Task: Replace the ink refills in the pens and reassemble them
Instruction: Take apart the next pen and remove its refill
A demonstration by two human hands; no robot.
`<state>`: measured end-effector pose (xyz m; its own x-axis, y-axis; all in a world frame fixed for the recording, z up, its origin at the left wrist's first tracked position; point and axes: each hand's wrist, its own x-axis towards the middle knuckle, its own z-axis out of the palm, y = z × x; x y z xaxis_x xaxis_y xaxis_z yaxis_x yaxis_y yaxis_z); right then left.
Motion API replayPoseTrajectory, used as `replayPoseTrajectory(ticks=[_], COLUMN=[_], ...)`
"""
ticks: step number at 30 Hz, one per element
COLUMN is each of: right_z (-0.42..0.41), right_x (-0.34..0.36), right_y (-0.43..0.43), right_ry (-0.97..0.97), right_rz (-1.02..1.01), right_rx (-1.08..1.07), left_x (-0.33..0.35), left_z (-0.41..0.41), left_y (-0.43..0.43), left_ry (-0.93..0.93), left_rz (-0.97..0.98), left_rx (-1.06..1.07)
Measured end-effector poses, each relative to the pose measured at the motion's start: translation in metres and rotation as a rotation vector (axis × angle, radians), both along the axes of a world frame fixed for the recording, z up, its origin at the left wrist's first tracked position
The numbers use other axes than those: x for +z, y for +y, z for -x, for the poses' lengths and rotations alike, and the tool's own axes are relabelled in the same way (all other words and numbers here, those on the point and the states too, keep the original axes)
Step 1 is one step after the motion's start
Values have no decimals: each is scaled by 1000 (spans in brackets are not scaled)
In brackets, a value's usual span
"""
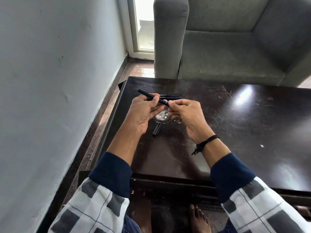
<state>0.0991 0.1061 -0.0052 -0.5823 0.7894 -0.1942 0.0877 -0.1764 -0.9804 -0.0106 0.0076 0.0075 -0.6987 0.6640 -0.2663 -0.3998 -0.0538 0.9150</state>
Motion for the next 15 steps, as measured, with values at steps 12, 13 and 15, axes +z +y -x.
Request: replayPoseTrajectory(ticks=[12,13,15], right_z=[1,1,2], right_x=[-1,-1,-1], right_y=[0,0,0], right_ry=[13,16,25], right_rz=[-24,-37,-47], right_rx=[2,4,20], left_x=[1,1,1], left_z=[0,-1,-1], left_y=[0,0,0], left_ry=[-13,-12,-10], left_rz=[-6,-6,-8], left_rx=[-7,-9,-7])
